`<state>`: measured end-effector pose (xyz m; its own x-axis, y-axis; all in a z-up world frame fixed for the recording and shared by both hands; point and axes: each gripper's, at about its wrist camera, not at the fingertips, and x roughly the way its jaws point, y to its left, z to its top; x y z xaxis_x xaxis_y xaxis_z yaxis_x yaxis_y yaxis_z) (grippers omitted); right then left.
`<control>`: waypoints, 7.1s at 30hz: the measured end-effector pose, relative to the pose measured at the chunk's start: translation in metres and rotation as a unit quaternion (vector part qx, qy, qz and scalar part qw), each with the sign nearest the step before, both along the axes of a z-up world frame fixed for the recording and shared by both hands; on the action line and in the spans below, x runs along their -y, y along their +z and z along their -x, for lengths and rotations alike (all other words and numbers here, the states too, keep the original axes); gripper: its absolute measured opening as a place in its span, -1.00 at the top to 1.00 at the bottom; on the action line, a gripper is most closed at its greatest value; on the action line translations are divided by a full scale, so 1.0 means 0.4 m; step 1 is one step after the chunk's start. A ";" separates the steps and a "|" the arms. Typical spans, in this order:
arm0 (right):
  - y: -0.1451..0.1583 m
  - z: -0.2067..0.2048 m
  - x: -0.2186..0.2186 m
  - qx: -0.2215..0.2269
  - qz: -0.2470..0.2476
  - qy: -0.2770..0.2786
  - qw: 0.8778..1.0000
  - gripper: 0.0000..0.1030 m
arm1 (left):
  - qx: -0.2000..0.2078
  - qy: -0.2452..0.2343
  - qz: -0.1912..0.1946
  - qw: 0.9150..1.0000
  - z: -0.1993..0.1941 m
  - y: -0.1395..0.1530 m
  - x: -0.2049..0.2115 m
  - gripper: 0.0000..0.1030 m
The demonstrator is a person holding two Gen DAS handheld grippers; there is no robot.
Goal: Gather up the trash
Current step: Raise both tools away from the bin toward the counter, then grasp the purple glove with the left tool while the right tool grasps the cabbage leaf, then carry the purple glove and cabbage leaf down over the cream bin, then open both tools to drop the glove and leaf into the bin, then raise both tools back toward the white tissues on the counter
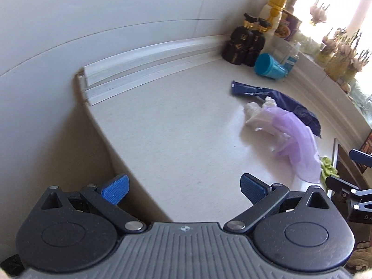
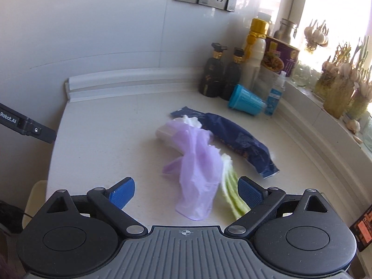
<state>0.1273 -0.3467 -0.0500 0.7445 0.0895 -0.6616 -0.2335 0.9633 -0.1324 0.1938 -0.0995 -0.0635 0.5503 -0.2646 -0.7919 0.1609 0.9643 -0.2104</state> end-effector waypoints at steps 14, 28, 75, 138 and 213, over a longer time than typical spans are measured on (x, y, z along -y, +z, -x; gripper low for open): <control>-0.071 -0.049 0.166 -0.043 0.000 -0.041 0.998 -0.88 | 0.002 -0.095 0.108 0.990 -0.080 0.017 0.290 -0.65; -0.151 -0.101 0.223 -0.104 -0.028 -0.059 0.992 -0.24 | -0.057 -0.104 0.096 0.988 -0.099 -0.053 0.391 0.63; 0.144 -0.027 0.101 0.038 -0.044 -0.106 0.993 0.94 | 0.075 -0.055 0.190 0.977 0.050 0.195 0.056 1.00; -0.341 -0.128 -0.792 -0.273 -0.090 0.144 0.947 0.93 | -0.158 0.186 0.017 0.970 0.193 -0.372 -0.463 0.99; -0.029 -0.067 -0.636 -0.144 -0.125 0.155 0.969 -0.66 | -0.069 0.115 -0.063 0.989 0.246 -0.151 -0.438 -0.93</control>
<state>0.1541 -0.0922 -0.0617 0.4445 0.4626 -0.7671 -0.5089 0.8351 0.2088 0.0953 0.0756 -0.1239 0.4689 -0.0388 -0.8824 -0.0879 0.9920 -0.0903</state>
